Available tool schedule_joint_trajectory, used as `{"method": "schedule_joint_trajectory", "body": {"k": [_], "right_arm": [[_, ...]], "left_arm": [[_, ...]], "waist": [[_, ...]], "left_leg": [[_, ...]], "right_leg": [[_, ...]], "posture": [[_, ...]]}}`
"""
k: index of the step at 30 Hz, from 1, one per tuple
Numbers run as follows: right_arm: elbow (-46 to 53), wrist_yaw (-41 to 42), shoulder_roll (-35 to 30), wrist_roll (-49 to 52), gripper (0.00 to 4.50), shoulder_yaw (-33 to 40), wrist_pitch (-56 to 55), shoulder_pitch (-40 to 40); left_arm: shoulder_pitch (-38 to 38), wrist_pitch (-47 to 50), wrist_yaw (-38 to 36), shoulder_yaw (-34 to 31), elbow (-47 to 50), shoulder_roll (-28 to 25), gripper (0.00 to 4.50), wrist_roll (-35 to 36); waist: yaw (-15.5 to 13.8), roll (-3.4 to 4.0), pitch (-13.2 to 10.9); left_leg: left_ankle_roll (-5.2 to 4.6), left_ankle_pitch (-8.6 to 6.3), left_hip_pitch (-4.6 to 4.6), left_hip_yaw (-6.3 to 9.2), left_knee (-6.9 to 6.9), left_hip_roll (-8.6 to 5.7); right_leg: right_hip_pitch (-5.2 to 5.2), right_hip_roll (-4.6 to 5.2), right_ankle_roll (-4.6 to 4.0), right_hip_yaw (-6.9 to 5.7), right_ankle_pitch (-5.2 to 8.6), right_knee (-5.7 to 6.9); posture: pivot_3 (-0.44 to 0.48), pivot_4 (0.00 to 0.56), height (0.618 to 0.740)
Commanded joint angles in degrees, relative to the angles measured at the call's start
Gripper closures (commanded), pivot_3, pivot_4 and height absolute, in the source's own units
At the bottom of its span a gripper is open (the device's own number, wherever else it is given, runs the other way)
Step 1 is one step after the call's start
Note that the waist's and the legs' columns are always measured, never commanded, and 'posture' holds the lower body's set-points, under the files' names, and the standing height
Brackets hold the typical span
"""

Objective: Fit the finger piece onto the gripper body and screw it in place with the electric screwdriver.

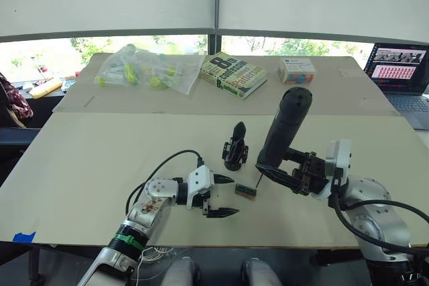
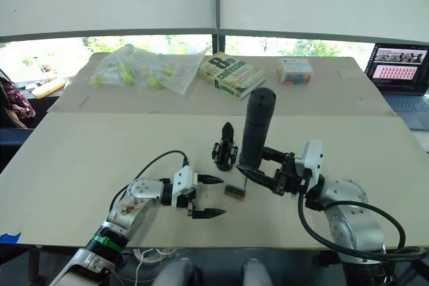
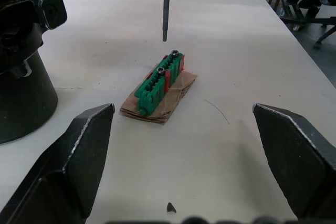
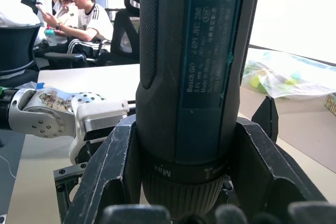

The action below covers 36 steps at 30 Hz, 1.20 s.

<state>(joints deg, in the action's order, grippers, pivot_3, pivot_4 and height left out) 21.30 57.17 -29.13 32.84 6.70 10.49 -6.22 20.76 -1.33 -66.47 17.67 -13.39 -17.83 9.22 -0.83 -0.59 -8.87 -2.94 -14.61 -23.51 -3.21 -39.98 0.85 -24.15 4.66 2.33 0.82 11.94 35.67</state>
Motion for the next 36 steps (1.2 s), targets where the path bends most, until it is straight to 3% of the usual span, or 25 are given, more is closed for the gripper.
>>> {"method": "schedule_joint_trajectory", "body": {"k": [1,36], "right_arm": [[3.8,-0.1,-0.6,2.5,2.58,0.4,-0.1,-1.0],[3.8,-1.3,-3.6,4.4,2.58,2.6,0.8,-0.5]], "left_arm": [[0.4,-0.5,0.5,1.4,-1.7,1.0,0.0,-0.9],[4.0,-4.0,-0.1,4.7,-8.0,6.4,0.0,-3.5]], "waist": [[0.0,0.0,0.0],[-1.4,0.0,0.0]], "left_leg": [[0.0,0.0,0.0,0.0,-0.01,0.0],[-0.02,0.0,-0.05,0.0,-0.19,-0.11]], "right_leg": [[0.0,0.0,0.0,0.0,0.0,0.0],[0.07,0.15,0.02,-0.03,0.01,-0.01]], "posture": [[0.0,0.15,0.74],[0.0,0.15,0.74]]}}
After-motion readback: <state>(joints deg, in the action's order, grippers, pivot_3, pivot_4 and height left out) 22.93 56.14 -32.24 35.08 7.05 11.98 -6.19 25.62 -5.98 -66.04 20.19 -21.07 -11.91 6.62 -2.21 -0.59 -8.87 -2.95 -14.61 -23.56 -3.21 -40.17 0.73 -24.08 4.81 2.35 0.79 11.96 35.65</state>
